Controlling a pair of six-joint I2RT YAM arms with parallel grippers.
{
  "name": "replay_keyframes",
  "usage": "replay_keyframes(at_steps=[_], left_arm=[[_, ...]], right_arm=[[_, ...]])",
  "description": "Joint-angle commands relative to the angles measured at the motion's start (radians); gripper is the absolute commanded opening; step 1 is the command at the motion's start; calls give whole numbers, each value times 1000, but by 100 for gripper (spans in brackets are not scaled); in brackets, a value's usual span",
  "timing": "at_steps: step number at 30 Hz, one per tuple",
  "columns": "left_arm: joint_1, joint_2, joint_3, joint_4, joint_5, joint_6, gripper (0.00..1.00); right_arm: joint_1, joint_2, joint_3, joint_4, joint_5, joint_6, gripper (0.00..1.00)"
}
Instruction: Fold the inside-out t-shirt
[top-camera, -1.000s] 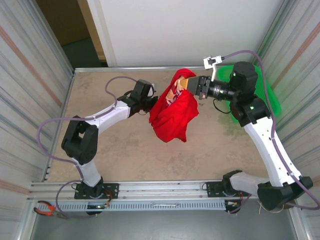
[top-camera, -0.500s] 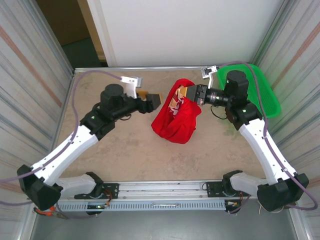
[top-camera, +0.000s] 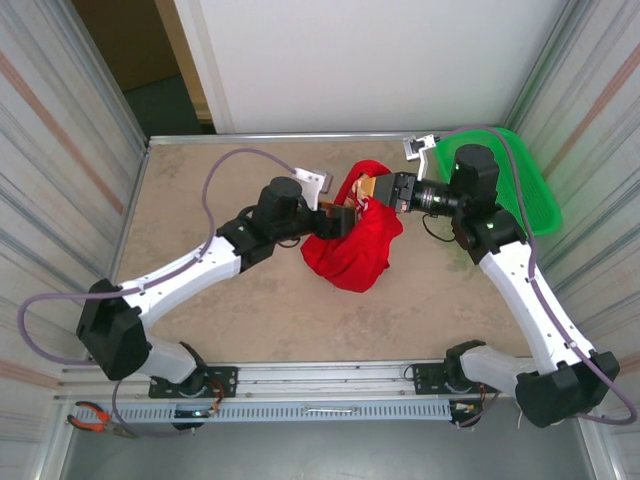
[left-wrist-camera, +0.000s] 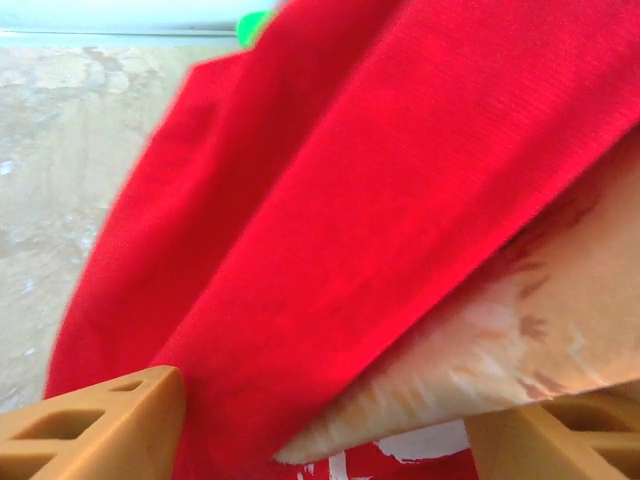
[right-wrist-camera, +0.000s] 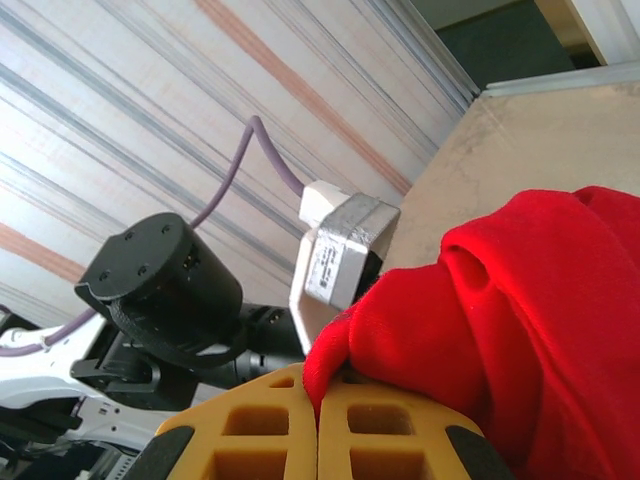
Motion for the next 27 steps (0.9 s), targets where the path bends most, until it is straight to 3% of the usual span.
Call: replay_keyframes(at_steps=[1, 5, 6, 7, 11, 13, 15, 16, 17, 22, 27], left_arm=[[-42, 21, -9, 99, 59, 5, 81], [-58, 83, 8, 128, 80, -24, 83], [-58, 104, 17, 131, 85, -29, 78], [-58, 121, 31, 128, 83, -38, 69], [-35, 153, 105, 88, 114, -73, 0], [-10, 134, 131, 67, 138, -105, 0], [24, 101, 153, 44, 186, -144, 0], [43, 89, 169, 26, 218, -164, 0], [66, 77, 189, 9, 267, -188, 0], [163, 17, 241, 1, 459, -323, 0], [244, 16, 279, 64, 646, -492, 0]], right_arm=[[7, -27, -6, 47, -3, 17, 0], [7, -24, -9, 48, 6, 19, 0], [7, -25, -10, 47, 10, 17, 0], [5, -26, -12, 44, 12, 16, 0], [-17, -48, -38, 17, 33, -3, 0], [-38, -64, -71, -9, 62, -18, 0], [-63, -81, -123, -29, 112, -34, 42], [-72, -88, -150, -42, 144, -44, 59], [-82, -97, -188, -47, 183, -50, 69], [-103, -68, -379, -31, 346, -67, 74], [-101, 8, -424, -67, 427, -42, 65]])
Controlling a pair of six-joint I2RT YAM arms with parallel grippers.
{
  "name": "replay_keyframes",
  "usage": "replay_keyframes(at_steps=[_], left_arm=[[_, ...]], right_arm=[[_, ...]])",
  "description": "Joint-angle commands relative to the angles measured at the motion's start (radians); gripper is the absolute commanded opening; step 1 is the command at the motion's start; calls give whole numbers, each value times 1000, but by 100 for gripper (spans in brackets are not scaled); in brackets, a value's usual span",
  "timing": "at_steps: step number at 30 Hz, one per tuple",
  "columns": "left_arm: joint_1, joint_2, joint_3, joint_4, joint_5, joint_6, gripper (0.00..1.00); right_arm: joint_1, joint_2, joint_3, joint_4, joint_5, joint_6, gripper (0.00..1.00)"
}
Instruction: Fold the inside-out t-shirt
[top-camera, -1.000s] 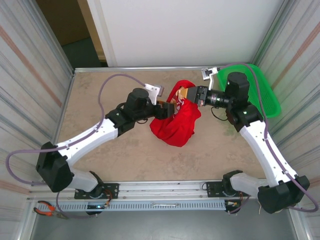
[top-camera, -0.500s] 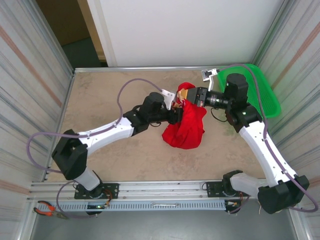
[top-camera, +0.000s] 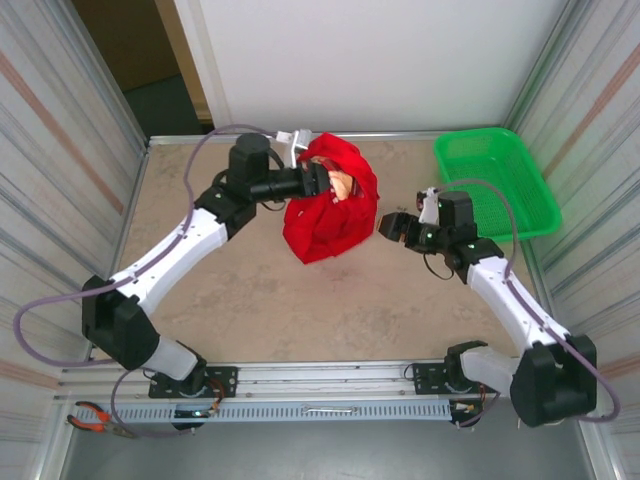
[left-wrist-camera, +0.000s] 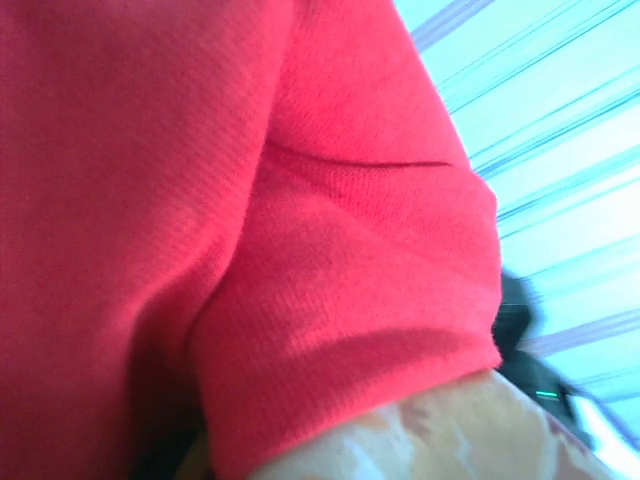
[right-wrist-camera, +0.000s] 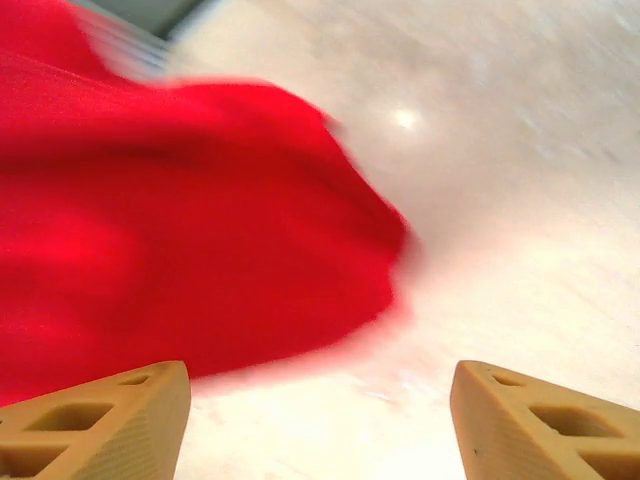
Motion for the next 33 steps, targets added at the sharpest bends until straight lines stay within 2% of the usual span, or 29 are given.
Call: replay_keyframes(at_steps=[1, 5, 8, 11, 16, 17, 18, 22, 24, 28, 33], left_arm=[[30, -28, 60, 53, 186, -152, 0], [44, -24, 79, -69, 157, -146, 0], [42, -17, 66, -79, 162, -130, 0], [38, -9, 47, -61, 169, -136, 0], [20, 12, 44, -73, 185, -119, 0], [18, 15, 40, -75, 189, -117, 0], [16, 16, 37, -73, 192, -118, 0], [13, 14, 16, -78, 210, -107, 0], [14, 8, 8, -84, 226, -96, 0], [14, -9, -8, -66, 274, -83, 0], [23, -32, -23, 81, 376, -153, 0]], right_arm=[[4, -28, 12, -34, 96, 8, 64], [105, -199, 113, -144, 225, 18, 65], [218, -263, 210, -208, 357, -1, 71], [271, -228, 300, -199, 415, -35, 74], [268, -36, 415, -126, 371, -71, 74], [256, 11, 433, -108, 336, -70, 70], [242, 51, 449, -94, 308, -64, 61], [155, 182, 466, -5, 233, -9, 0], [102, 228, 465, 28, 216, 32, 0], [20, 345, 494, -25, 282, 83, 0], [-4, 493, 466, -99, 348, 97, 0]])
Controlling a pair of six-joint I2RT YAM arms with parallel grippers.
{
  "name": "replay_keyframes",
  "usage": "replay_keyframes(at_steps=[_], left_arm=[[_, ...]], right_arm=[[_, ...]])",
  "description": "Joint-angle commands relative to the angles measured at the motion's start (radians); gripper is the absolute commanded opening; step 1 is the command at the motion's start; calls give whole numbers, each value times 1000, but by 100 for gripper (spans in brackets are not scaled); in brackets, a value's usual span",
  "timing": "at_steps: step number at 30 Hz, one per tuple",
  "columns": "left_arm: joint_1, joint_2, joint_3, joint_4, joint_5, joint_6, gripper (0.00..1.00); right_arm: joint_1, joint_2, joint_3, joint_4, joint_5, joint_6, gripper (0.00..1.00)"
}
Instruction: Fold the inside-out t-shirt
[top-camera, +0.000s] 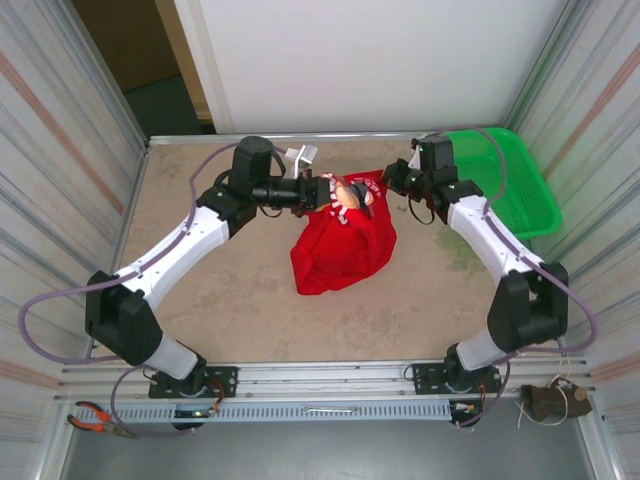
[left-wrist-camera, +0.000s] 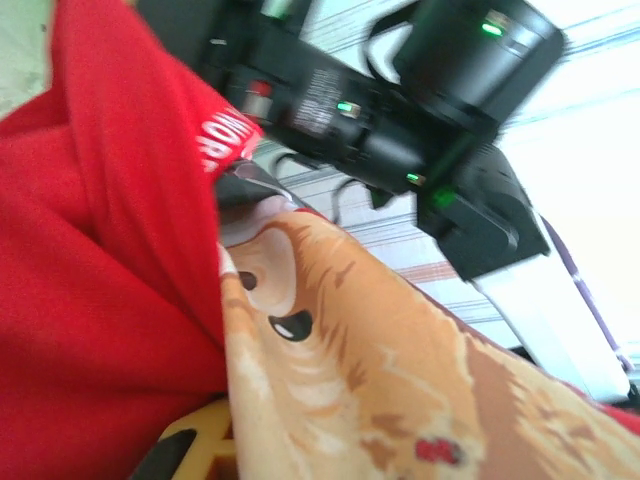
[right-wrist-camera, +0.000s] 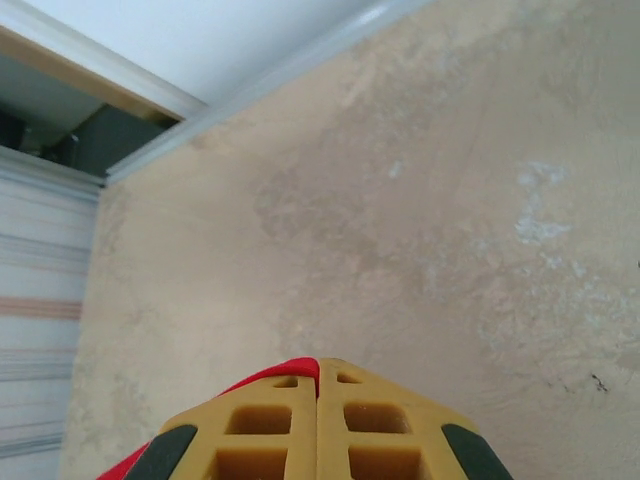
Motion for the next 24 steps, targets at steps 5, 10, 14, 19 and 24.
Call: replay_keyframes(at_steps=[5, 10, 14, 19, 24], left_arm=[[43, -78, 29, 130, 111, -56, 0], [55, -40, 52, 71, 100, -45, 0], [56, -6, 52, 86, 66, -105, 0], [53, 26, 79, 60, 43, -129, 0], [49, 40, 122, -4, 31, -104, 0]], right_arm=[[-43, -6, -127, -131, 122, 40, 0], [-34, -350, -152, -194, 112, 22, 47], [33, -529, -101, -247, 95, -31, 62], [257, -569, -57, -177, 151, -153, 72], [362, -414, -7, -109, 152, -227, 72]])
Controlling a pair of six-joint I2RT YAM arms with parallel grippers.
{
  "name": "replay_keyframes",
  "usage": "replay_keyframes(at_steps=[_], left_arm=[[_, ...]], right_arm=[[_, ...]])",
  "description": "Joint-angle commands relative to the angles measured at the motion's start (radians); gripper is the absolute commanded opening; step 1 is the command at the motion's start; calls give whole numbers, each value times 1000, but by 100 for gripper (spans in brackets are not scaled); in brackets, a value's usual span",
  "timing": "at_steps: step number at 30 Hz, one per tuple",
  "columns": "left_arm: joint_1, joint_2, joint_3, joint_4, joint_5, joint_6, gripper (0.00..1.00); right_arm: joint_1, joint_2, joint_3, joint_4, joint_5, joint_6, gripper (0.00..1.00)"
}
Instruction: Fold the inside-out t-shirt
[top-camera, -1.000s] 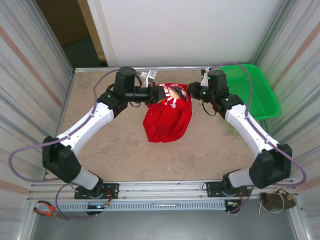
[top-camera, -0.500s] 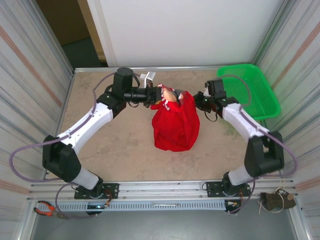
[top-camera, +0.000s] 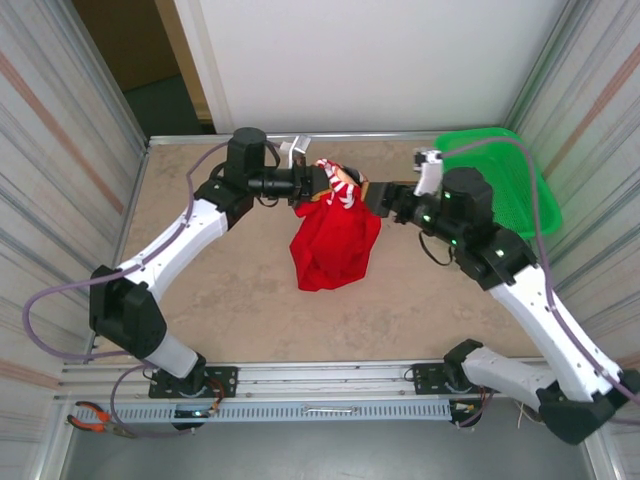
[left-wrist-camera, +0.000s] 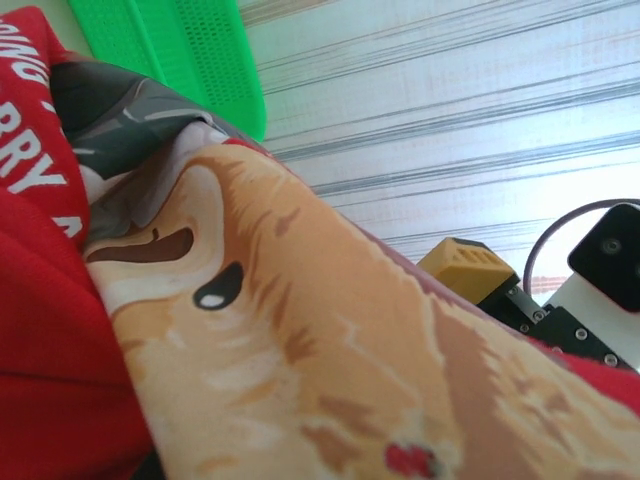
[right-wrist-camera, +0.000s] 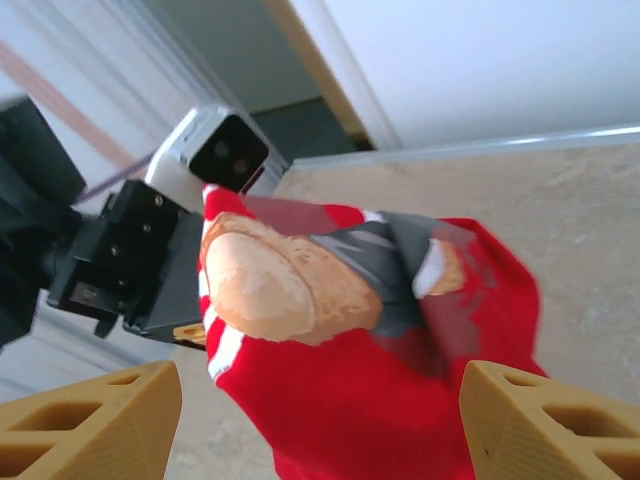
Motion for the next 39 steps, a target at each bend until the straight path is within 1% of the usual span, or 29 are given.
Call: replay_keyframes(at_steps=[1, 2, 3, 4, 5, 6, 7, 9, 10, 12, 13, 15, 17, 19, 21, 22, 23, 26, 27, 29, 31, 34, 36, 39], left_arm=[[1, -1, 69, -15, 4, 6, 0], [1, 0, 72, -16, 3, 5, 0], [1, 3, 76, -16, 6, 3, 0], [1, 5, 77, -15, 10, 3, 0], [2, 6, 78, -13, 17, 4, 0], [4, 9, 79, -15, 25, 9, 4], [11, 10, 79, -17, 37, 14, 9], [53, -4, 69, -35, 68, 55, 20], [81, -16, 63, -67, 66, 87, 24], [163, -49, 28, -133, 45, 149, 28], [201, -63, 2, -136, 39, 159, 28], [270, -89, -63, -106, 30, 164, 33], [290, -112, -102, -113, -1, 194, 38], [262, -143, -140, -105, -42, 220, 42], [184, -189, -168, -124, -135, 278, 48], [137, -212, -180, -142, -207, 312, 50], [73, -237, -195, -165, -311, 346, 52], [-103, -281, -258, -145, -576, 411, 55], [-145, -284, -276, -130, -651, 418, 55], [-200, -278, -309, -101, -765, 411, 55], [-225, -261, -335, -56, -828, 416, 56], [-230, -223, -334, -41, -894, 451, 58], [-230, -199, -320, -32, -915, 496, 59], [-230, -165, -285, -33, -912, 553, 62]], right_arm=[[26, 110, 9, 44, 24, -77, 72], [24, 132, 13, 48, 16, -77, 70], [18, 159, 20, 46, 11, -77, 64], [9, 178, 26, 44, 8, -77, 54], [-7, 195, 30, 41, -4, -77, 34], [-31, 205, 31, 42, -24, -74, 8], [-55, 203, 33, 36, -39, -70, 0], [-131, 172, 17, 31, -111, -60, 0], [-167, 148, -2, 41, -160, -52, 0], [-253, 89, -31, 53, -285, -45, 0], [-279, 65, -41, 58, -325, -45, 0], [-319, 27, -48, 52, -392, -43, 0], [-330, 9, -48, 49, -433, -35, 0], [-330, 3, -45, 51, -456, -25, 0], [-330, 7, -41, 59, -477, -7, 0], [-330, 12, -36, 60, -482, -1, 0], [-330, 15, -30, 60, -488, 4, 0], [-329, 22, -15, 57, -495, 11, 0], [-329, 23, -10, 53, -499, 12, 0], [-327, 23, -2, 45, -506, 13, 0], [-326, 20, 1, 47, -517, 17, 0], [-320, 16, 4, 54, -536, 30, 0], [-314, 14, 9, 62, -546, 40, 0], [-301, 17, 23, 76, -560, 51, 0]])
